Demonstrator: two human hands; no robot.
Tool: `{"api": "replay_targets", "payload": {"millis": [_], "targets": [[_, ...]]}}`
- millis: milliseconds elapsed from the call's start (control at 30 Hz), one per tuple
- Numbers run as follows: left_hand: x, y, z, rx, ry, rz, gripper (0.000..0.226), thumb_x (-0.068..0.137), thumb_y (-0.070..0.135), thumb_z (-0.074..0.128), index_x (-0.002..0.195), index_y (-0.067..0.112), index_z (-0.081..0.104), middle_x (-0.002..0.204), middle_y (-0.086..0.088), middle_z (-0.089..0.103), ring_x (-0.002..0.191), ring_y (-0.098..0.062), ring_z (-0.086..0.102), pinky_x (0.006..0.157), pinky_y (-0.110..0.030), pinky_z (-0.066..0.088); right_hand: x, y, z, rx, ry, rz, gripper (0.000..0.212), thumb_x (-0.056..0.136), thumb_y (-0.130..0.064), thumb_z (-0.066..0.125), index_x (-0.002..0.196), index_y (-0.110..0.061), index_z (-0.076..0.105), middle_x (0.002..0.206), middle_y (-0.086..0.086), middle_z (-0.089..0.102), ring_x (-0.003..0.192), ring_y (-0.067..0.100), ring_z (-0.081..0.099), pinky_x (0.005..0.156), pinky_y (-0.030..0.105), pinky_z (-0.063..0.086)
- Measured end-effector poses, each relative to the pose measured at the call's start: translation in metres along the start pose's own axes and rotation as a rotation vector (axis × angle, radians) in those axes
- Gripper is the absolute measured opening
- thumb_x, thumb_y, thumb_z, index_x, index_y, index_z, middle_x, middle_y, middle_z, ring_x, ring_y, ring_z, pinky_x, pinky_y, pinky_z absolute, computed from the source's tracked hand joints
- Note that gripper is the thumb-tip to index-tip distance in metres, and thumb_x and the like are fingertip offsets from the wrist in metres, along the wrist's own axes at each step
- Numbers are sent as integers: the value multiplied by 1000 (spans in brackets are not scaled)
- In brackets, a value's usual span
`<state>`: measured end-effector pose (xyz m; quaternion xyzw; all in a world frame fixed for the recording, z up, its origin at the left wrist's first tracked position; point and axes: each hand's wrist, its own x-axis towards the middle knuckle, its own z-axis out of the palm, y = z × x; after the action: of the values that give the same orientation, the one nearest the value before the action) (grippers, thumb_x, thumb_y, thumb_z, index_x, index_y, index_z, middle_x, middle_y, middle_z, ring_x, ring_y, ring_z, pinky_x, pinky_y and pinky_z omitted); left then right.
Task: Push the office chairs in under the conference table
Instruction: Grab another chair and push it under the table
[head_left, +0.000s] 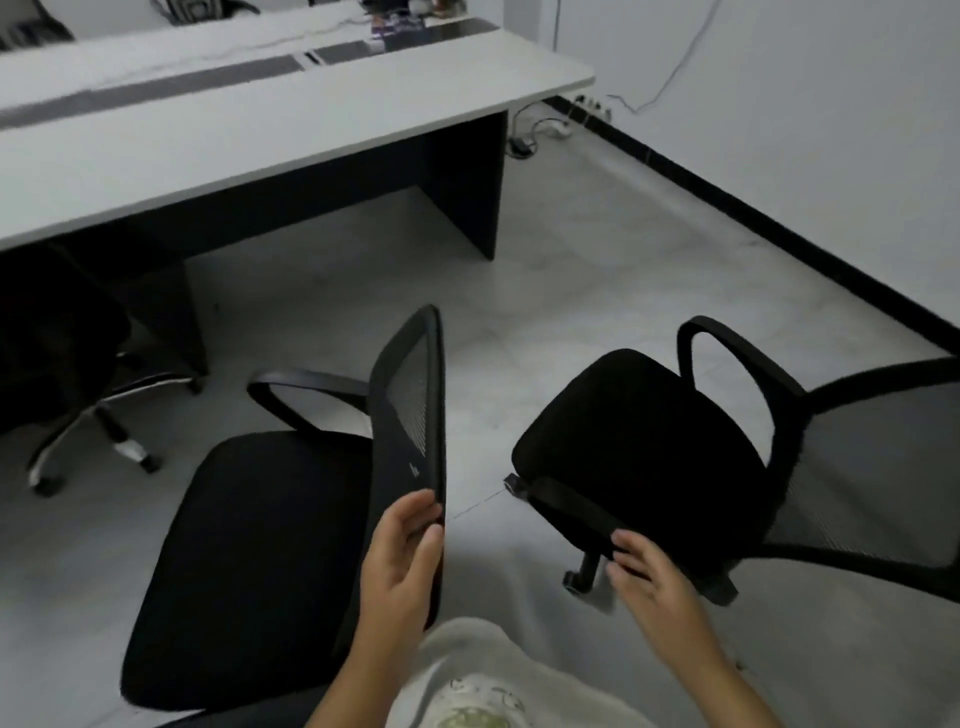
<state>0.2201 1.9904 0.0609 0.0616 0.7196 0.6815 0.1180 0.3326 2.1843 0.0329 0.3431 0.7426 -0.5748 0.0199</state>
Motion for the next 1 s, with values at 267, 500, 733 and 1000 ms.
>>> {"api": "replay_targets", "payload": {"millis": [267,500,733,1000], "targets": [[78,-27,7,229,286,-204,24,89,10,53,112,13,53,115,-6,55,91,-5,53,72,-2,41,144,-105,54,-672,-253,-686,43,87,-28,49,123,-5,52,134,14,47,121,27,45,100,27,33],[63,-24,14,291,466,-407,25,92,24,47,116,17,54,104,7,55,89,5,50,67,3,37,255,-169,111,-1426,-688,-1140,50,89,-34,48,136,-21,37,145,-1,34,139,17,18,113,48,0],[45,-28,58,1011,468,-428,36,82,41,45,101,19,67,98,7,66,87,-7,63,73,-20,50,275,-161,129,-1170,-683,-1478,36,31,-8,88,59,-8,65,54,5,60,51,27,58,58,35,50],[-3,-61,41,1384,609,-367,68,94,52,18,79,15,73,73,-1,70,64,-16,65,60,-24,49,228,-120,120,-1007,-706,-1498,38,28,-8,86,51,-10,55,51,3,52,47,24,51,53,25,28]]}}
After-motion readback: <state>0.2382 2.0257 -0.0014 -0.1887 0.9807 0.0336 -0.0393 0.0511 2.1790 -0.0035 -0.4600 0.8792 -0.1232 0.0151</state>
